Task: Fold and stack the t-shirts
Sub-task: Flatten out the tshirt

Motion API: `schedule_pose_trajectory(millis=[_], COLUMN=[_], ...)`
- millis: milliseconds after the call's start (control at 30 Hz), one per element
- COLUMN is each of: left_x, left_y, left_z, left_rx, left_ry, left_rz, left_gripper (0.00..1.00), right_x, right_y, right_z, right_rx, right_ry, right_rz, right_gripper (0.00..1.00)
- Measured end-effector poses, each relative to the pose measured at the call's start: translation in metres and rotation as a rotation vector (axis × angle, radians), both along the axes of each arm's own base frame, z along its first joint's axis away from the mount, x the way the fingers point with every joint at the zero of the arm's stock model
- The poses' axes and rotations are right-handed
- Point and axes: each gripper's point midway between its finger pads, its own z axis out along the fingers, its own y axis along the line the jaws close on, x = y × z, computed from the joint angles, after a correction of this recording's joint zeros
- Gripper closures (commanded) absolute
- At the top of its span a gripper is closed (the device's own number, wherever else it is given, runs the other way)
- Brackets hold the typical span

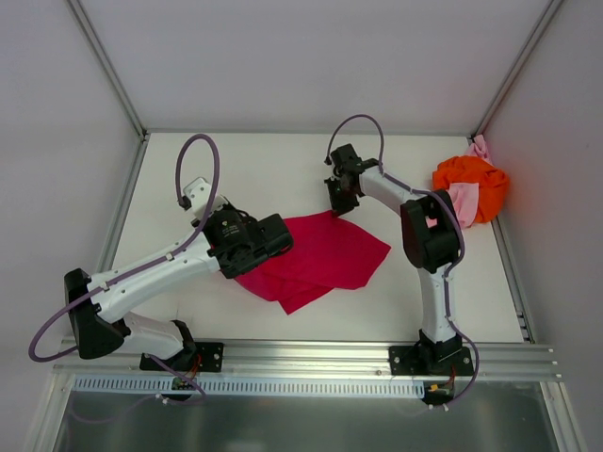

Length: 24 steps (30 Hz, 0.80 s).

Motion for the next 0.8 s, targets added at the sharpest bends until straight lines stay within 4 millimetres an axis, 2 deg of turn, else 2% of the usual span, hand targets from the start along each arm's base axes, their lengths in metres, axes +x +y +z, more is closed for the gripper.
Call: schedule_pose_trajectory(millis=[133,200,267,333,433,500,600,667,800], left_x=[0.000,0.000,0.001,0.003,0.005,0.006,0.011,0.014,0.020], left_y=[0.000,-0.002,-0.005,-0.007,-0.011,-0.013,-0.020,-0.026,-0.034], left_z=[0.000,-0.001,-0.004,-0.007,-0.012,-0.014,-0.013,-0.013,-0.014], left_rx=[0.001,0.007,0.019,0.033,0.052,0.062,0.065,0.067,0.075], left_ry=[0.001,0.003,0.009,0.017,0.029,0.034,0.035,0.036,0.042], left_rz=[0.000,-0.004,-0.006,-0.006,-0.006,-0.006,-0.005,-0.006,-0.003], left_gripper=[1.00,1.00,1.00,1.00,1.00,1.00,1.00,1.00,1.00], right_x=[0.001,-0.002,-0.003,0.002,0.015,0.017,0.019,0.016,0.002], right_y=[-0.002,-0.009,-0.019,-0.025,-0.034,-0.042,-0.048,-0.056,-0.092], right_z=[0.000,0.003,0.015,0.039,0.096,0.143,0.226,0.271,0.335], right_rx=[-0.013,-0.048,-0.101,-0.136,-0.187,-0.221,-0.272,-0.303,-0.371], right_ry=[-0.028,-0.053,-0.105,-0.187,-0.411,-0.564,-0.829,-0.969,-1.154], right_rz=[0.004,0.003,0.002,-0.003,-0.025,-0.041,-0.067,-0.098,-0.222], right_gripper=[0.99,0.99,0.99,0.99,0.99,0.99,0.99,0.99,0.99])
